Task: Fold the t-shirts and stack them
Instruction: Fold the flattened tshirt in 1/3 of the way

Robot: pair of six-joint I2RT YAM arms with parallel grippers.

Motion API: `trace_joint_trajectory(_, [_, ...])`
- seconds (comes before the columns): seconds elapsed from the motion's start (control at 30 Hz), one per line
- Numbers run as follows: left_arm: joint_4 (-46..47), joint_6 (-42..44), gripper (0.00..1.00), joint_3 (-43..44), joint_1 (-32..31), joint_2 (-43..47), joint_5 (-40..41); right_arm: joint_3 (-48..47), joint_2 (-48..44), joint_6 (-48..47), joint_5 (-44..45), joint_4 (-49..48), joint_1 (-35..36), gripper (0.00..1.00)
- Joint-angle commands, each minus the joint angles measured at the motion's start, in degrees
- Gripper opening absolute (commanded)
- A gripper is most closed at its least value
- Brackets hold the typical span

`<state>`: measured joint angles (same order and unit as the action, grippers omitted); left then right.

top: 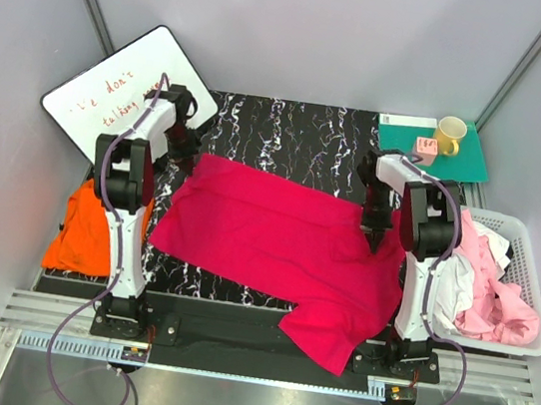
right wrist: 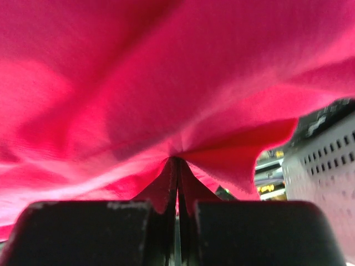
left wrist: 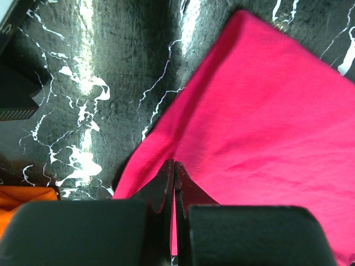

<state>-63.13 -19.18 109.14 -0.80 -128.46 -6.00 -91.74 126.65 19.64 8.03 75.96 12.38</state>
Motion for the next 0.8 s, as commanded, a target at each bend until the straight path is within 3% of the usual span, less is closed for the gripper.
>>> trace_joint_trajectory(0.0, [0.6,1.2,0.00,2.0,0.0,0.1,-1.7,3.1,-6.6,2.4,-0.3,11.8,0.2,0.00])
trace_joint_trajectory(0.3, [0.5,1.3,0.00,2.7,-0.3,-0.1,-1.6,-7.7,-11.3,2.9,0.4,17.6,0.6,0.00])
trace_joint_trajectory(0.5, [0.8,1.3,0.03,3.4,-0.8,-0.6,-2.9,-2.6,-9.6,4.0,3.0,14.9,0.5,0.03])
trace_joint_trajectory(0.53, [1.1,1.8,0.22,3.8,-1.0,-0.7,-3.4,-2.2,-9.1,4.2,3.5,14.2,0.4,0.05])
trace_joint_trajectory(0.6, [1.3,2.1,0.36,4.5,-1.5,-1.2,-4.1,-2.2,-7.6,4.4,4.7,12.4,-0.6,0.09])
trace_joint_trajectory(0.63, [1.3,2.5,0.48,4.8,-1.7,-1.3,-4.4,-2.6,-7.0,4.6,5.1,12.0,-1.0,0.16])
trace_joint_trajectory(0.7, [1.3,3.4,0.59,6.1,-2.6,-1.7,-3.7,-3.6,-5.9,4.7,6.4,11.2,-2.4,0.18])
trace_joint_trajectory(0.73, [1.3,4.1,0.63,6.4,-3.0,-1.9,-3.1,-4.1,-5.5,4.4,6.8,11.1,-3.6,0.29])
trace_joint_trajectory(0.77, [1.3,4.2,0.70,6.8,-3.3,-2.1,-2.4,-4.8,-5.3,4.2,8.0,10.8,-4.4,0.29])
